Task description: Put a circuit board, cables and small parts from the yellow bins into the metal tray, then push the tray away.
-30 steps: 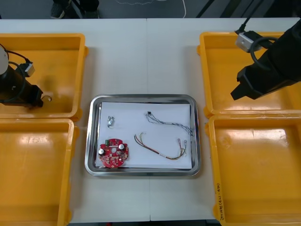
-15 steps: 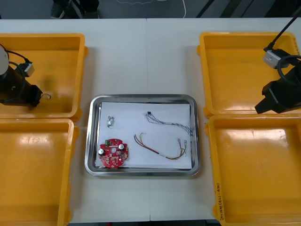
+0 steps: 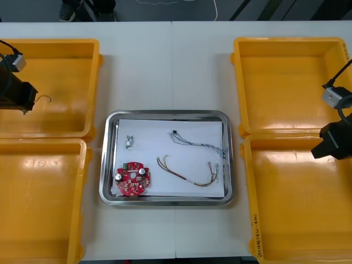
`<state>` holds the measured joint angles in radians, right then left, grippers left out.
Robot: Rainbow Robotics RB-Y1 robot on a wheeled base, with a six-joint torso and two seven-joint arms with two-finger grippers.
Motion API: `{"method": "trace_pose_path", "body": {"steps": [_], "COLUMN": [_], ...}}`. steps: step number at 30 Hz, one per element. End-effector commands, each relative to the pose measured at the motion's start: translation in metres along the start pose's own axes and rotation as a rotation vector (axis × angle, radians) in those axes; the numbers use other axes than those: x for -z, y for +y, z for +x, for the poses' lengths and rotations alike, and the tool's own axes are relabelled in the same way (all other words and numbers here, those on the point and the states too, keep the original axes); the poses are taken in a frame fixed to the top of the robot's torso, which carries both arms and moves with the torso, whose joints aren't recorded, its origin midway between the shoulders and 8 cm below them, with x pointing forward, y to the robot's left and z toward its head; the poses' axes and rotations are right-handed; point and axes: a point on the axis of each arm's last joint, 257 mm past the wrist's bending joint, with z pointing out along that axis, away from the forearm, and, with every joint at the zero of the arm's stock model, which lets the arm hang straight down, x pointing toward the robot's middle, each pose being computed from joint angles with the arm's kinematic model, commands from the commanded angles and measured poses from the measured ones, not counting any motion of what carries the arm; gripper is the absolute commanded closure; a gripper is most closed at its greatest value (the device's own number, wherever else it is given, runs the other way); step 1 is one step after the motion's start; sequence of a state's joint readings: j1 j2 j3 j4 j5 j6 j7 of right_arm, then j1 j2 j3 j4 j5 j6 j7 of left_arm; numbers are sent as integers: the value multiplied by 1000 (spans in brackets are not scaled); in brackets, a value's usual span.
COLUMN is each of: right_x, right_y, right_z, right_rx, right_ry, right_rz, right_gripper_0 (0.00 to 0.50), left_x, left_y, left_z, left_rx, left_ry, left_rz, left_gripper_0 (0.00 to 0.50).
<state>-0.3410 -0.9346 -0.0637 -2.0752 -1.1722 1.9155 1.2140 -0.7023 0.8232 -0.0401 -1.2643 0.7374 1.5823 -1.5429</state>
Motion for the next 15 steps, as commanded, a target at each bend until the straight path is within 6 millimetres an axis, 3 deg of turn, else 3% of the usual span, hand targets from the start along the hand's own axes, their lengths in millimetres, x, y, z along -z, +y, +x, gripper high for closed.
{"method": "trace_pose_path", "body": {"steps": [1, 10, 15], "right_x": [15, 8, 1], "right_y": [-30, -48, -45], "right_z": [11, 18, 16], "right_rx": [-113, -196, -217], "right_ry": [-38, -77, -117], "right_rz": [79, 130, 151], "right_gripper_0": [0, 0, 0], "left_x": [32, 82, 102], "left_y": [-2, -6, -13], "left_z": [-1, 11, -1], "left_rx": [-38, -53, -76], "left_ry": [-11, 10, -60], "left_rz": [8, -7, -8], "left_gripper_0": [500, 500, 500]}}
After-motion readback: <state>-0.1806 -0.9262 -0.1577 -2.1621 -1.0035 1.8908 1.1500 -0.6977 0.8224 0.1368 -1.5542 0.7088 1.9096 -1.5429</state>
